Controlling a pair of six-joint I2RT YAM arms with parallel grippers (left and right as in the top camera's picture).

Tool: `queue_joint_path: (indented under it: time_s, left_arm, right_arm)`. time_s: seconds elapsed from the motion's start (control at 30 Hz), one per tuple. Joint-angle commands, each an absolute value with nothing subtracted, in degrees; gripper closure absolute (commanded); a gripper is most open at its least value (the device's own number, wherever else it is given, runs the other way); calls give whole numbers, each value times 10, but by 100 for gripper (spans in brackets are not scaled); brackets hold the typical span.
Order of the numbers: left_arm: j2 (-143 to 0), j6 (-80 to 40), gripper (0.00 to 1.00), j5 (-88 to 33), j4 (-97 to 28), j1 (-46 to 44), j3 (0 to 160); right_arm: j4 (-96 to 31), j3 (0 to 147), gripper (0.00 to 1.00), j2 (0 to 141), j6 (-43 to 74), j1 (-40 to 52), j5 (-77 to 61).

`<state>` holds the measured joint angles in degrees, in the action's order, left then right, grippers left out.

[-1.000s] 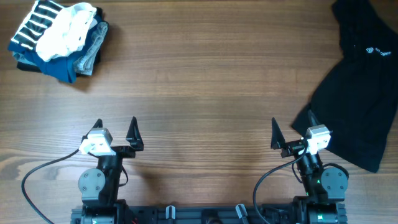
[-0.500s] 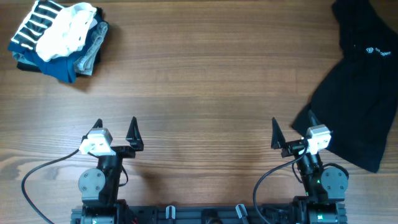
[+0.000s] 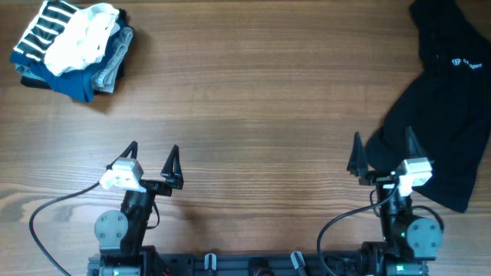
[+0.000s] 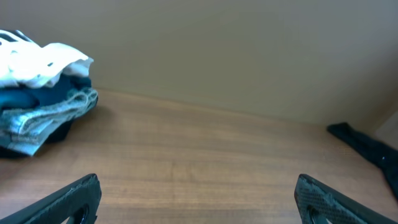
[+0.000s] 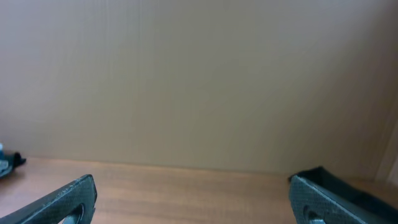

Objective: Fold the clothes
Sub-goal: 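Grasp the black polo shirt with the right gripper and drag it leftward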

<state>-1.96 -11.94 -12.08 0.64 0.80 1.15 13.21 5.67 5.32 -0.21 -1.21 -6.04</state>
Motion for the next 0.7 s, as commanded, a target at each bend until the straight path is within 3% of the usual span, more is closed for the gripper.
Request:
queue_joint_path:
  time_s: [0.0,0.17,0.33,0.43,0.6,0.67]
  left_arm:
    - [-85,-121,0,-113,-11,5,82]
    - [-322,-107,0,-113,-96,5,278]
    - [-598,-92,0,-113,-305,5,560]
    - [-715,-92,0,-113,-365,5,662]
    - [-876,-97,0,-133,-363,5,682]
    - [-909,-97,0,-180,-360,5,682]
  right_arm:
    - [135,145,0,142,-3,-11,-47]
    - [89,317,0,378,-30,-11,-79]
    - [-86,539,0,617,-30,-11,-137]
    - [-183,639,0,730,-30,-11,-153]
    - [-155,653,0,853,-27,-16,-109]
    - [-152,653,0,911,42,-62,-66]
